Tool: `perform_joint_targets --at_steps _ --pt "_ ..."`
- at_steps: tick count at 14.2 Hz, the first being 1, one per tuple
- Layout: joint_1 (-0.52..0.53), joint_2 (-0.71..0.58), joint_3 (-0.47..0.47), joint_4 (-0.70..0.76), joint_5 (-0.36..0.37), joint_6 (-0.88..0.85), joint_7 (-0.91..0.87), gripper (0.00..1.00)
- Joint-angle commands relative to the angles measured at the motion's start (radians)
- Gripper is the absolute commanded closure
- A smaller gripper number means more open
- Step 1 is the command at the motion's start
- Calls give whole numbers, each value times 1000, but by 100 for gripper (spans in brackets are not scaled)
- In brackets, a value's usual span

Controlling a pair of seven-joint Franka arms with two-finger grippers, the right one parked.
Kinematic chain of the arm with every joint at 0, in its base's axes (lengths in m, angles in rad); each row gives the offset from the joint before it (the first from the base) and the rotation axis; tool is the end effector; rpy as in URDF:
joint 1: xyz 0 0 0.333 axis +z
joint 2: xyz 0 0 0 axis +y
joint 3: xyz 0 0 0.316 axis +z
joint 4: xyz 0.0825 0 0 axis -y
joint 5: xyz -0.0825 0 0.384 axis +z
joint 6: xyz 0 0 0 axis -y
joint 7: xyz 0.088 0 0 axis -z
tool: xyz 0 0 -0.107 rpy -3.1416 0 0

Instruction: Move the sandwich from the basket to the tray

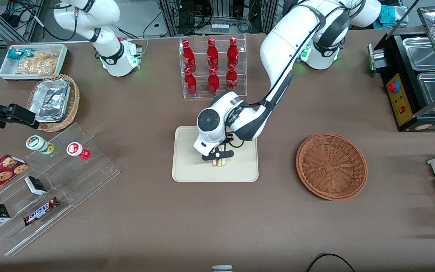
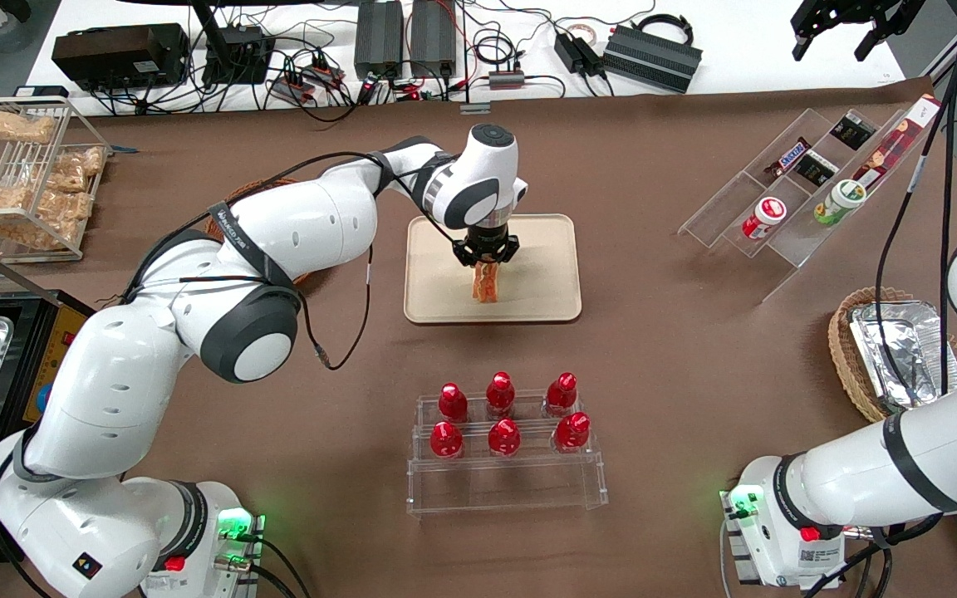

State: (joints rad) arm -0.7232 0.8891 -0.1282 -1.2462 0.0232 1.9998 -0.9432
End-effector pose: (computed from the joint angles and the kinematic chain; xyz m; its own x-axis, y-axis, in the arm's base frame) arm 0.5055 -0.5394 0.2178 0.9823 0.1239 -0.1406 0.1168 -0.9915 -0.0581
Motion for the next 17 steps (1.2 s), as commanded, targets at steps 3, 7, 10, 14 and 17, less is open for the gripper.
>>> perform_joint_targets --at_steps 3,7,10,14,17 --pt "-5 -73 12 13 20 -42 -17 0" --pt "111 -278 10 -10 0 -220 113 0" --pt "224 -453 9 -134 -28 -280 242 0" --pt "378 -619 10 -214 -28 -493 398 0" --pt "488 -714 10 -216 -31 -605 492 0"
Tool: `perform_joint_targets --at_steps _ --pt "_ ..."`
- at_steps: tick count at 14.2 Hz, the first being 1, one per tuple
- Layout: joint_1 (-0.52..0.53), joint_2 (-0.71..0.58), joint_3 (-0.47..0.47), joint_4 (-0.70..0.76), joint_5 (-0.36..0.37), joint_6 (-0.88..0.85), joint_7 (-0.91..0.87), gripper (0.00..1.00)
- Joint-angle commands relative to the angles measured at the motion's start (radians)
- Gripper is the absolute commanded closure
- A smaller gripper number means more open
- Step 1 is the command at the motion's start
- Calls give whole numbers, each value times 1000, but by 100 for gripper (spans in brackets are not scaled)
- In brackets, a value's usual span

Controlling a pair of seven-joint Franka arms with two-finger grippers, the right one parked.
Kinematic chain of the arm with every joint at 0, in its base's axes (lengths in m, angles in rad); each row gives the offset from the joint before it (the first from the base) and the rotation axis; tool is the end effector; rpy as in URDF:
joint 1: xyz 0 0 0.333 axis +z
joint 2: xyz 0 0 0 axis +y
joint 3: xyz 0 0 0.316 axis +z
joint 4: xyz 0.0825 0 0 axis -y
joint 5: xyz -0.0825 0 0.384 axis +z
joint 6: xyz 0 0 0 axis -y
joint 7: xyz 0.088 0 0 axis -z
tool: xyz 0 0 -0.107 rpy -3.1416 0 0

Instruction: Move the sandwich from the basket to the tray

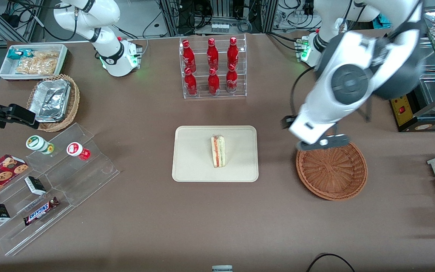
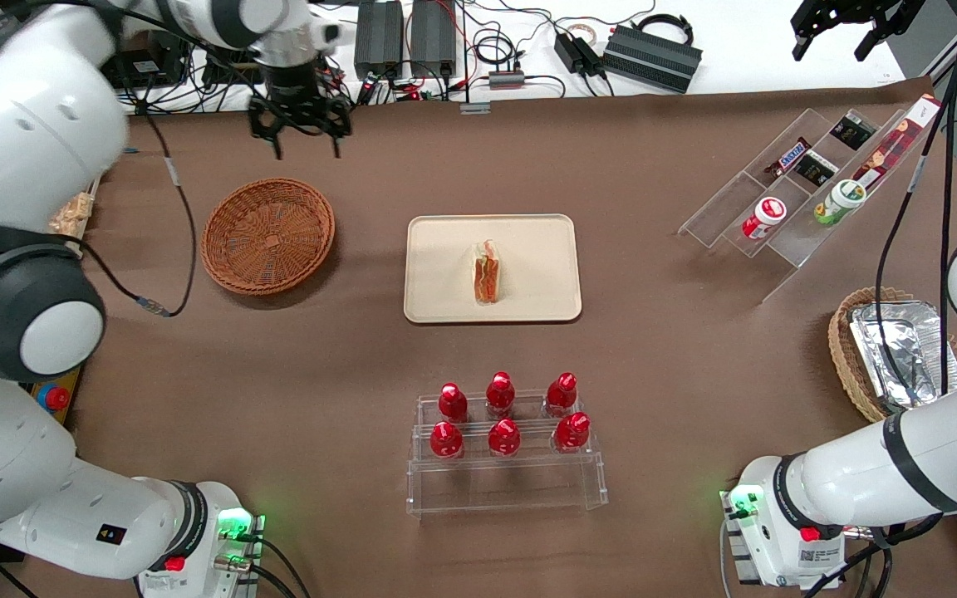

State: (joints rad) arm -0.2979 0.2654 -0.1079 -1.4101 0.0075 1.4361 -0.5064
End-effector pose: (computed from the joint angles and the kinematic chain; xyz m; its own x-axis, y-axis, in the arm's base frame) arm 0.5665 -0.2338 0.5342 0.9703 0.1090 -0.2161 0.0900 -0.9913 -0.0961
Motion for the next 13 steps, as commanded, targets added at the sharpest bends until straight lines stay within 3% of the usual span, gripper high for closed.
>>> perform_joint_targets --at_steps 1,8,13 --pt "95 -107 -10 -52 -17 -64 93 0" --pt "242 -195 -9 -52 -49 -108 272 0" --pt "252 -238 14 -49 -47 -105 289 0"
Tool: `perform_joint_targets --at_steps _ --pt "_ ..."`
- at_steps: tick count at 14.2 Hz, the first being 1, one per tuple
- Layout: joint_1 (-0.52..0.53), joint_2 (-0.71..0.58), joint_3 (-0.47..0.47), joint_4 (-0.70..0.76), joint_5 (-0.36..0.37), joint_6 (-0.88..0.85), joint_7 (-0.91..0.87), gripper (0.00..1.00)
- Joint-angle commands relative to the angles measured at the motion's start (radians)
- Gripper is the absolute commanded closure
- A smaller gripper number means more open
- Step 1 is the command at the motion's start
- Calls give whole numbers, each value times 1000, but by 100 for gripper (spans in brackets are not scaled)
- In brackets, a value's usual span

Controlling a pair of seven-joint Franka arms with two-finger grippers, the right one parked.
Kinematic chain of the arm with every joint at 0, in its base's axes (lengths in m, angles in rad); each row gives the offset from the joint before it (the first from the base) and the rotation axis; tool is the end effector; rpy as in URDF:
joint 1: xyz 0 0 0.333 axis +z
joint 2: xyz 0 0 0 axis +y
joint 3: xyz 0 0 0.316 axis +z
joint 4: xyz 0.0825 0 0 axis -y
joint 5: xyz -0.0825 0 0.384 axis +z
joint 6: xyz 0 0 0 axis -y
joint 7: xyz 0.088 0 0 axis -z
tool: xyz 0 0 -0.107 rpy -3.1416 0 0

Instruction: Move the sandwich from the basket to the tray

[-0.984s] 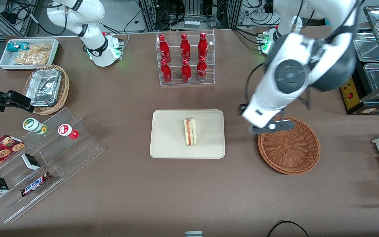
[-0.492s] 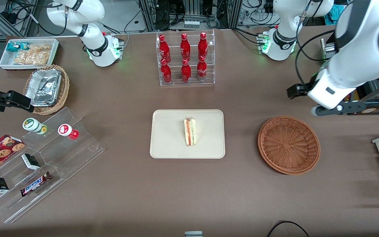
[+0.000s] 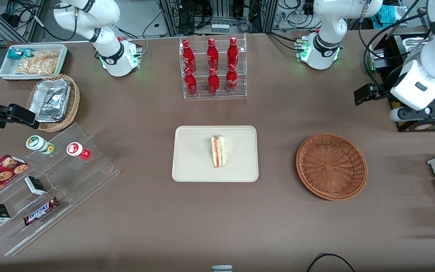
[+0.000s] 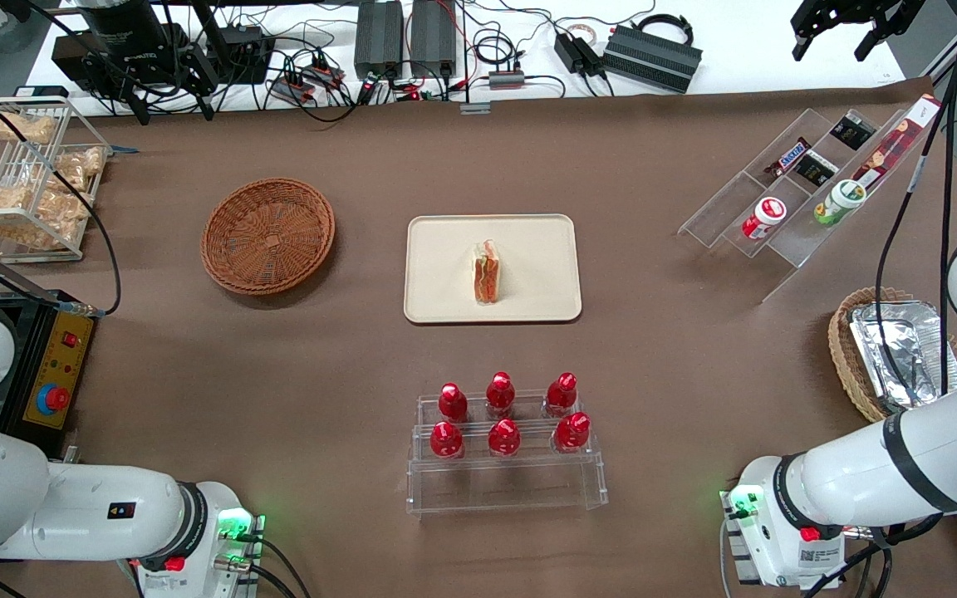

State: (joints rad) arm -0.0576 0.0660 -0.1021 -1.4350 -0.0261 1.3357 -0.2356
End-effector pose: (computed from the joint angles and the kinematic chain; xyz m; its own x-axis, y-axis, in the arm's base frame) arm 0.5424 -0.0885 0.6322 0.9834 0.0711 -0.1672 0.0710 -0.9975 -0.0064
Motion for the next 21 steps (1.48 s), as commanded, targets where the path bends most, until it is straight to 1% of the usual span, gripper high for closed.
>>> perform_joint_targets --at_steps 1,3,15,16,18,21 --pt "12 -44 10 -24 -15 2 33 0" --pt "13 -45 10 -15 -14 5 70 0" --pt "13 -52 27 -5 -2 66 79 0" --pt "13 -61 33 -5 0 65 93 1" --pt "10 -66 80 -8 -5 60 177 0" --pt "10 -63 81 -7 -3 63 190 0"
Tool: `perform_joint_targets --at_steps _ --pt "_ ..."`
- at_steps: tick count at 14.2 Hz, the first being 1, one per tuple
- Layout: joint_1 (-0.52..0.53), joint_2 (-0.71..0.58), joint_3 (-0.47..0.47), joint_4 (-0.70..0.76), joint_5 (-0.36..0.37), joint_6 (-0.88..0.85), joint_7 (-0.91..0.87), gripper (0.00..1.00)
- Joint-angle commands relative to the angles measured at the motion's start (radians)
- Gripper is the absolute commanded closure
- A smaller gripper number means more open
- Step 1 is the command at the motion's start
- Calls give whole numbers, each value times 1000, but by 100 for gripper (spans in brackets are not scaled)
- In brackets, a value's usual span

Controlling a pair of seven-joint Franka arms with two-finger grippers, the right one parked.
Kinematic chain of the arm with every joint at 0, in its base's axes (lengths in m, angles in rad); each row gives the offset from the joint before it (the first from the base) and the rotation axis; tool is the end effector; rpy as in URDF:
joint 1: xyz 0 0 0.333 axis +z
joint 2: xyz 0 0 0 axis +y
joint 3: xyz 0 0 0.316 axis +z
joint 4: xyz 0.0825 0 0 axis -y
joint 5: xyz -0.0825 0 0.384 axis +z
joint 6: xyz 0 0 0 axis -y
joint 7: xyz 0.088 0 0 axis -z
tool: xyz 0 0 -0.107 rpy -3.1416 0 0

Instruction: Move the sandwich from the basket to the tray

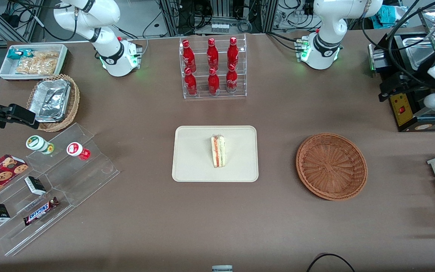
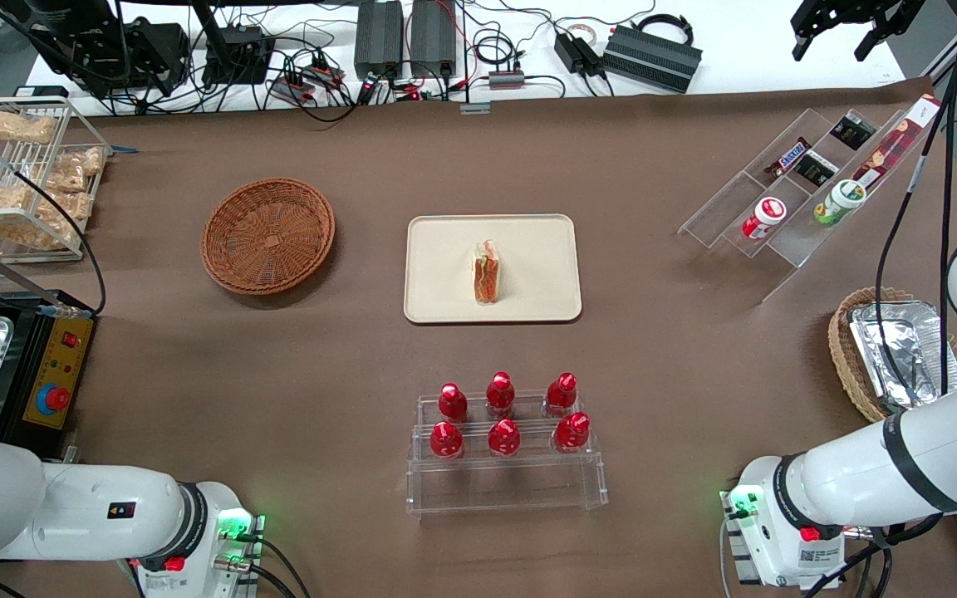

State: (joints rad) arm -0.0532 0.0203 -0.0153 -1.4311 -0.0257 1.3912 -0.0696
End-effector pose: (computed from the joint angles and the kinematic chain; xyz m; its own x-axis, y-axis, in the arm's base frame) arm 0.5403 -0.0401 0.6629 0.9981 -0.0034 -0.0618 -0.0021 -0.9998 0.0216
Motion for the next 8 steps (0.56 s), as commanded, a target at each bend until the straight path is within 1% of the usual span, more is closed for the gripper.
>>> perform_joint_targets --at_steps 1,8 --pt "4 -16 -6 -11 -3 8 24 0" --pt "4 -13 -6 -9 -2 11 13 0"
